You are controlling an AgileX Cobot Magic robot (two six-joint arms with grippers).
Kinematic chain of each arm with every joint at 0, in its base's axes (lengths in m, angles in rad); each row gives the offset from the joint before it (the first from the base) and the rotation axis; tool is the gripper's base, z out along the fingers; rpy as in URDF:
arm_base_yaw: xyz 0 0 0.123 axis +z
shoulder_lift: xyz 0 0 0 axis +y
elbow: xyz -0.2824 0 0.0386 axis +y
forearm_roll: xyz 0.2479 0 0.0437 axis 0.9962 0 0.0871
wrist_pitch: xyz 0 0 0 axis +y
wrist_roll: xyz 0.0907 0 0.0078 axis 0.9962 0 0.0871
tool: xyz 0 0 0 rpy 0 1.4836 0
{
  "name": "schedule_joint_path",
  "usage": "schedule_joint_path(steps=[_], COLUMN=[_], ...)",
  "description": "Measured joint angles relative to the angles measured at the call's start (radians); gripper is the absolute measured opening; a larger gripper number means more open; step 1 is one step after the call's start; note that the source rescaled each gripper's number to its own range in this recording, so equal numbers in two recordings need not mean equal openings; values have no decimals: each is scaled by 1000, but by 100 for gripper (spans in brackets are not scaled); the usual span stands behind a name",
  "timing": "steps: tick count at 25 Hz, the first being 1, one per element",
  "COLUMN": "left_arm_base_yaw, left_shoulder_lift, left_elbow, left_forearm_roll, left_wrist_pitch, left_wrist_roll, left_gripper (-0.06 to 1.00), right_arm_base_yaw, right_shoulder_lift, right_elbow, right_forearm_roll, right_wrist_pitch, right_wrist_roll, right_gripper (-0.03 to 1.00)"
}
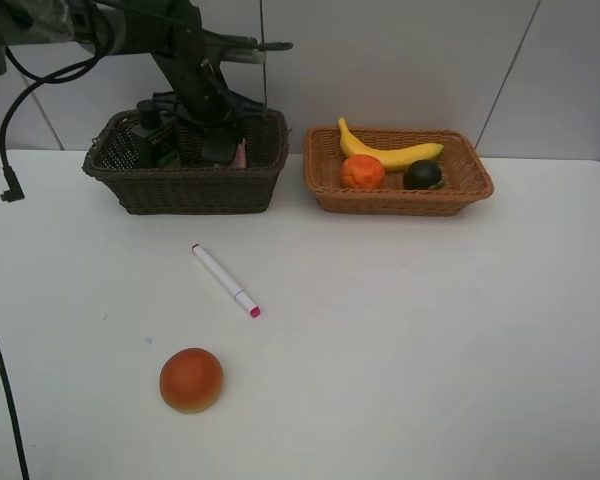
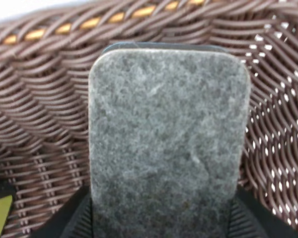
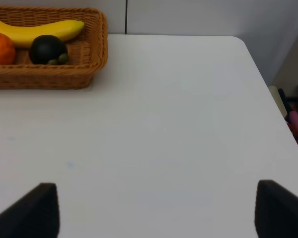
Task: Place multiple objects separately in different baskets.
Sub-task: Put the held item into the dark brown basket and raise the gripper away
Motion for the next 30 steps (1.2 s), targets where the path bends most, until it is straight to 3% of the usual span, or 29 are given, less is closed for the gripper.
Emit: schedule_joint_path(steps=[10,11,13,16,24,30], left_arm_base_yaw=[1,1,1,1,0,-27], left_shoulder_lift=[-5,-5,-5,-5,-52,-183], left_elbow=[-1,-1,-1,-1,-1,-1], left_forearm_roll=[-18,-19,-25,-39,-44,-45], left_wrist_pitch=[28,38,46,62,92,333], left_wrist_roll=[0,0,0,0,0,0], left_gripper=[55,60,85,98,100,100], right_arm_base_yaw=[0,0,0,0,0,0], right_shoulder_lift=[0,0,0,0,0,0], right_elbow=[0,0,0,0,0,0], right_forearm_roll=[0,0,0,0,0,0], right_wrist_pitch=[0,0,0,0,0,0], right_wrist_roll=[0,0,0,0,0,0], right_gripper=[98,98,98,98,98,98])
